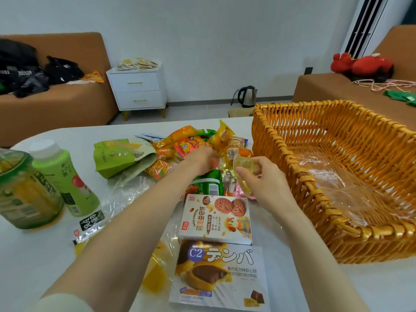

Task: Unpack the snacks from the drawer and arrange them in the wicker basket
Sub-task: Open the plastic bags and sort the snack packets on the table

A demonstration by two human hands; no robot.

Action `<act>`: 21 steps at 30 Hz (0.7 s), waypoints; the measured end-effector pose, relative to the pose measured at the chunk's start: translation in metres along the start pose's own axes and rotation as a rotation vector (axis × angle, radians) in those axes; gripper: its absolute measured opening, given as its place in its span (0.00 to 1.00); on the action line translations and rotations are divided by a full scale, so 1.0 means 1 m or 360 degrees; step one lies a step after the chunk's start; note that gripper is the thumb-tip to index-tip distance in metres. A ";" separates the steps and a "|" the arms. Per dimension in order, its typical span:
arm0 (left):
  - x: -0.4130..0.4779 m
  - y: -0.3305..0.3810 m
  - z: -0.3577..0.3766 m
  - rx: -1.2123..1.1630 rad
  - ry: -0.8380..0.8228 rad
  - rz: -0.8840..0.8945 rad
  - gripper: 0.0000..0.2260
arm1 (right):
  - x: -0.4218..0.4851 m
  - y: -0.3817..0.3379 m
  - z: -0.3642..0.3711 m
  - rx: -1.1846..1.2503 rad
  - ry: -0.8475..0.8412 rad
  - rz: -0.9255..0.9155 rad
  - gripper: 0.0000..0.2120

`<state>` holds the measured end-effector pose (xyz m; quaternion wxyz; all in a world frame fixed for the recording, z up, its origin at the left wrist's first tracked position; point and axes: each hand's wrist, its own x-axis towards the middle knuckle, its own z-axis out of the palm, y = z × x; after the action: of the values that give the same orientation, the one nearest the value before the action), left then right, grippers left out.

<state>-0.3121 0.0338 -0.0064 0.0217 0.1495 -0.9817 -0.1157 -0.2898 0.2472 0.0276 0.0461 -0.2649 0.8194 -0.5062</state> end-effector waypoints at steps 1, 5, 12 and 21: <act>0.003 -0.001 0.001 0.0081 -0.0005 0.0012 0.16 | 0.003 -0.001 0.000 0.0001 -0.0002 -0.0006 0.08; 0.012 -0.004 0.009 0.0211 -0.0074 0.0022 0.20 | 0.012 0.003 0.000 0.0000 0.0006 0.0009 0.08; 0.010 -0.001 0.026 -0.0088 0.0347 0.0054 0.14 | 0.011 0.012 0.000 0.0039 -0.0004 0.0053 0.09; 0.000 -0.002 0.021 -0.0526 0.0707 -0.0103 0.05 | 0.018 0.016 0.002 0.0074 -0.0034 0.0041 0.09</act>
<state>-0.3132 0.0366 -0.0270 0.2567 0.1968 -0.9155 -0.2392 -0.3104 0.2427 0.0168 0.0675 -0.2586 0.8102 -0.5217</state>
